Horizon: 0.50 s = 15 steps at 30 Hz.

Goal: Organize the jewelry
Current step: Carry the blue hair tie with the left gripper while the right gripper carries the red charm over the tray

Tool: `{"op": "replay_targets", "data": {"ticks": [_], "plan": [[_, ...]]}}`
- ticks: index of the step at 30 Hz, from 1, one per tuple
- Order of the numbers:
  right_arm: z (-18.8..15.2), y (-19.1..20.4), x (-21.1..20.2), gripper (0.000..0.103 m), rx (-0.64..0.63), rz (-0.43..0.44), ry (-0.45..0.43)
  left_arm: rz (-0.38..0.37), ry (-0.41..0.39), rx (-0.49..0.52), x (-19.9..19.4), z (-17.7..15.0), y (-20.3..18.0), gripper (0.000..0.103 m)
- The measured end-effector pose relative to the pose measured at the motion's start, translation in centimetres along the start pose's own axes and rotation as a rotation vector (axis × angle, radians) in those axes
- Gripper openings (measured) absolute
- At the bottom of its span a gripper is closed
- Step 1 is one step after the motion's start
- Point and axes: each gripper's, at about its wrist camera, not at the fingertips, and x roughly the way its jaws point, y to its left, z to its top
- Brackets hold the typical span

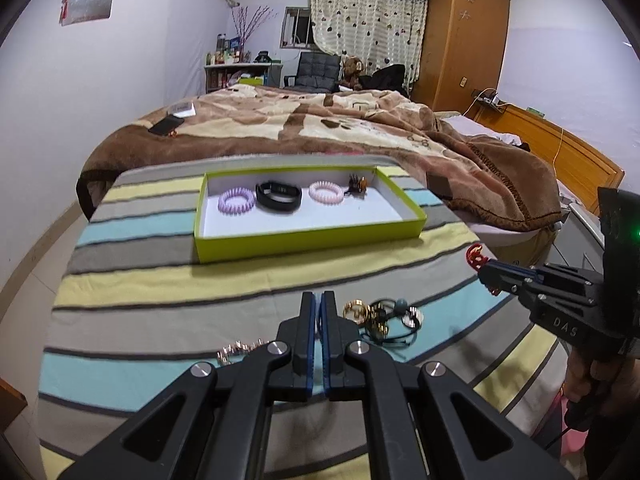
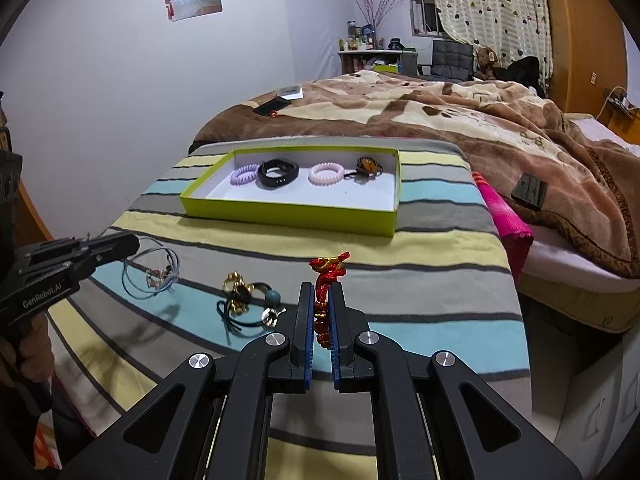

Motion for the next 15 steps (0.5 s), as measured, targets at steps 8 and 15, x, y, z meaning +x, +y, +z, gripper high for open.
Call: {"op": "replay_targets", "data": {"ticks": [8,15], "plan": [[2.4,0.2,1.0,0.007,-0.025,0.011,-0.026,0.025,-0.045,0.020,0.4,2.8,0.9,0.003],[5.0,-0.2,2.6,0.006,-0.031,0.010,-0.039,0.044,-0.053,0.010,2.3,5.3,2.3,0.003]]}}
